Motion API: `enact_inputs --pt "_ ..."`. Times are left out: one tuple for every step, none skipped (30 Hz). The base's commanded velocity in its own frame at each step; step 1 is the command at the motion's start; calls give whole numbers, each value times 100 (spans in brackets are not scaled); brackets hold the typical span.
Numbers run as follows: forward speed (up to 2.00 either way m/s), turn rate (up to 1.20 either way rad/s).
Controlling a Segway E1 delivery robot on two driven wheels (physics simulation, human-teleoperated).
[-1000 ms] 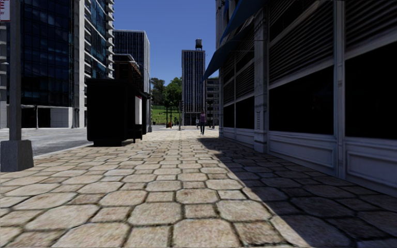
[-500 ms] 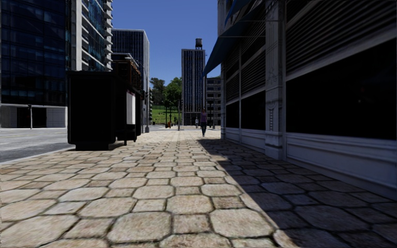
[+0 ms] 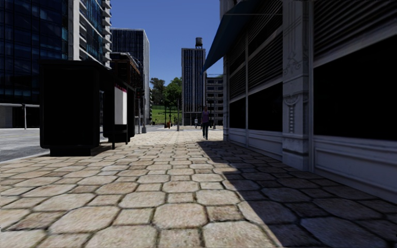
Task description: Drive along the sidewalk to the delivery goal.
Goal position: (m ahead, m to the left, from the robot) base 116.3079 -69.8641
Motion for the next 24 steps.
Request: enact_inputs --pt "200 2" --pt "200 17" --pt "200 29" --pt "200 29" --pt "200 37" --pt "200 40" --pt "200 40" --pt "200 40" --pt "200 40" --pt "200 41" --pt "200 41" --pt "200 41" --pt "200 41" --pt "200 37" --pt "200 36" --pt "200 25" --pt "200 25" --pt "200 0" --pt "200 0" --pt "200 0" --pt "200 0" --pt "200 0" --pt "200 0" --pt "200 0"
